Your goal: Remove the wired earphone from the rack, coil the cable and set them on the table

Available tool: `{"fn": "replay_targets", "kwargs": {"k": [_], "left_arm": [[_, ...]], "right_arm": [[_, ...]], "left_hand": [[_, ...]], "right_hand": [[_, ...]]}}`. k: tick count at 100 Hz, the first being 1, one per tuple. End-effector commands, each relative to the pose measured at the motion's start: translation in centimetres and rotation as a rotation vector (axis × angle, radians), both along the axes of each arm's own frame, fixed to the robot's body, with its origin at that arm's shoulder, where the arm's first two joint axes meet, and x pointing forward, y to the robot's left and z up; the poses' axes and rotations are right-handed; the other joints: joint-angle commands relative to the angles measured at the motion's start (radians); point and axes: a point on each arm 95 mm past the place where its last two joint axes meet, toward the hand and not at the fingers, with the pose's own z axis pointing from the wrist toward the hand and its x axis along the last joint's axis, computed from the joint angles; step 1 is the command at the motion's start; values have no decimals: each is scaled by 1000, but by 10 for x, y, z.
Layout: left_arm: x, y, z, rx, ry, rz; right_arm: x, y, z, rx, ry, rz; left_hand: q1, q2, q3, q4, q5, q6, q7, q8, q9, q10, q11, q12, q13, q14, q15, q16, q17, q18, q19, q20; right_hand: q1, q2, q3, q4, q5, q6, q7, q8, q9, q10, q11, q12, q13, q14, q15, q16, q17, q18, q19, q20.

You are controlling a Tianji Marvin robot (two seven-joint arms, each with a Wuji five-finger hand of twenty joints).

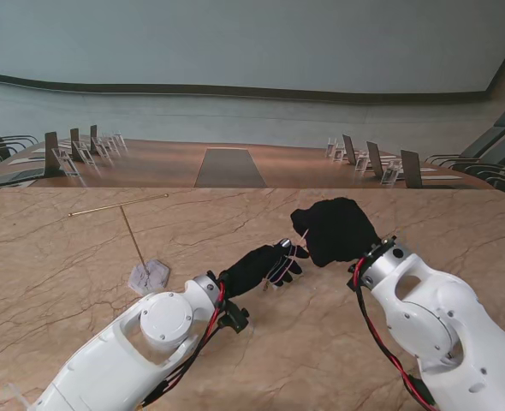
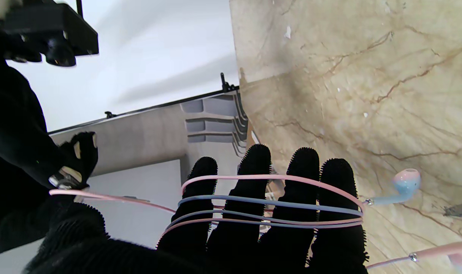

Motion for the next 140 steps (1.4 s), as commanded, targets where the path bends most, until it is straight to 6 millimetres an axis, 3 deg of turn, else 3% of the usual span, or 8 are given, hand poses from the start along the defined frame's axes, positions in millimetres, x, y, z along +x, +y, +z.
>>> {"fn": "replay_targets", "kwargs": {"k": [1,84,90,106,117,126,135,140], "left_arm": [[2,1,1,-4,-5,7],[25,9,30,-28,-100,33],[25,9,31,-30,-103,29],[26,9,32,-32,-110,29],[26,10,31,-31,-115,33],[27,11,32,-32,-118,35],[28,12,32,-32,-120,39],[29,13,32,-32,-122,41]], "right_arm": [[-7,4,-3,-1,13,18],[-36,28,-47,-20,229,62],[-35,30,-54,-16,238,59],[-34,33,-68,-9,263,54],[-34,33,-72,-17,264,67],[-36,33,-75,-20,273,71],[-38,33,-78,-26,289,74],[-38,33,-80,-33,294,76]], "left_hand": [[-18,30,3,-22,12,-21,-34,-9,10,4,-20,-11,-16,-16,-15,-13,-15,4,-16,-11],[-2,25,2,-24,18,-25,-35,-16,22,-14,-63,-15,-28,-39,-43,-24,-30,-30,-50,-32],[0,25,2,-23,18,-29,-34,-15,21,-19,-63,-15,-29,-41,-45,-25,-32,-33,-51,-33],[4,23,3,-23,23,-34,-28,-12,25,-21,-62,-13,-28,-46,-48,-28,-33,-34,-54,-35],[6,22,2,-24,27,-35,-27,-11,31,-29,-62,-15,-33,-53,-56,-32,-38,-43,-60,-38],[7,21,2,-23,30,-36,-25,-9,33,-30,-63,-18,-36,-56,-61,-36,-41,-50,-65,-41],[8,21,1,-24,33,-41,-23,-8,35,-35,-62,-20,-37,-59,-64,-39,-43,-55,-69,-43],[9,20,2,-24,33,-43,-22,-7,35,-34,-62,-21,-35,-60,-63,-40,-42,-55,-70,-44]], "right_hand": [[119,118,126,163,122,-277,332,120,30,125,28,18,63,62,68,16,33,-132,114,-6],[126,92,133,142,122,-266,318,109,30,125,-2,11,58,67,44,7,26,-123,113,-19],[128,96,128,106,115,-264,303,99,16,121,-21,3,38,67,25,6,-3,-126,96,-20],[122,69,153,-85,81,-238,233,35,-61,117,-113,-87,-74,59,-88,-5,-144,-144,-22,-18],[73,56,165,-167,14,-250,223,-106,-132,99,-182,-158,-168,24,-177,-1,-240,-172,-118,-42],[34,71,154,-167,-39,-253,233,-172,-183,95,-217,-189,-227,1,-228,24,-293,-186,-165,-62],[-54,139,87,-59,-124,-265,243,-233,-258,83,-251,-210,-301,-27,-290,61,-351,-205,-209,-83],[-87,125,74,-53,-166,-274,244,-247,-291,74,-261,-219,-326,-37,-305,58,-365,-214,-223,-89]]}}
